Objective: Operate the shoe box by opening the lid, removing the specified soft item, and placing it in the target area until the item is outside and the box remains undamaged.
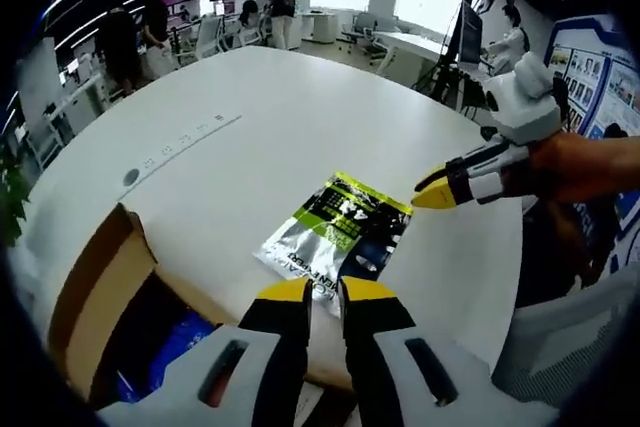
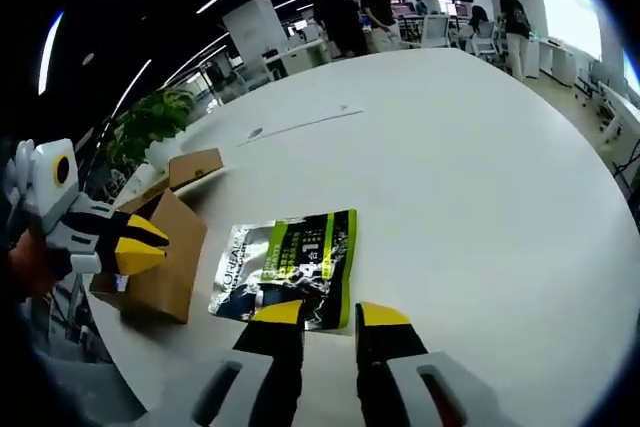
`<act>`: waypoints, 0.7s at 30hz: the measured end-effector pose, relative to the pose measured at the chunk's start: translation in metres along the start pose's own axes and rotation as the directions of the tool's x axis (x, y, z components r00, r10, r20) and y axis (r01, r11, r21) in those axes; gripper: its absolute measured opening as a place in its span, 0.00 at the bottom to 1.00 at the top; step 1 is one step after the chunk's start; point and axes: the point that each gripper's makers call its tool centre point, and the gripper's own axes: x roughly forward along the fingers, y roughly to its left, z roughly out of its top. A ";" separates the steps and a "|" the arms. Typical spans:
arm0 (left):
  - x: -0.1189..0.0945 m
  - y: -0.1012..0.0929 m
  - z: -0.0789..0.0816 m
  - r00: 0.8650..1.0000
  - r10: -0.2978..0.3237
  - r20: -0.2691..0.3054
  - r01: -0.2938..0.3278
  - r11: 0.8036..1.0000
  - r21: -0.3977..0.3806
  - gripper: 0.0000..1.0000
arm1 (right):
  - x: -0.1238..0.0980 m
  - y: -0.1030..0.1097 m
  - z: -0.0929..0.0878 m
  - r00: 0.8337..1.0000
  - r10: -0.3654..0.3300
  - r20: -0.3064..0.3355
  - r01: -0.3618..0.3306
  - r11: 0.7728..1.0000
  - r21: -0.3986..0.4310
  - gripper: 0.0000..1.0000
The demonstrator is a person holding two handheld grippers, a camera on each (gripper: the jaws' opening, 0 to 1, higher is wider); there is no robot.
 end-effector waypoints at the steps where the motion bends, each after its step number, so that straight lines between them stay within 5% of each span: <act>1: -0.003 0.000 0.000 1.000 -0.006 0.012 0.006 1.000 -0.021 0.10 | -0.001 0.002 0.000 1.000 0.001 0.003 -0.001 1.000 0.002 0.16; 21: -0.050 0.012 -0.015 0.989 -0.046 0.140 0.065 0.989 -0.134 0.24 | -0.004 0.043 0.013 0.996 0.069 0.058 -0.068 0.998 -0.012 0.21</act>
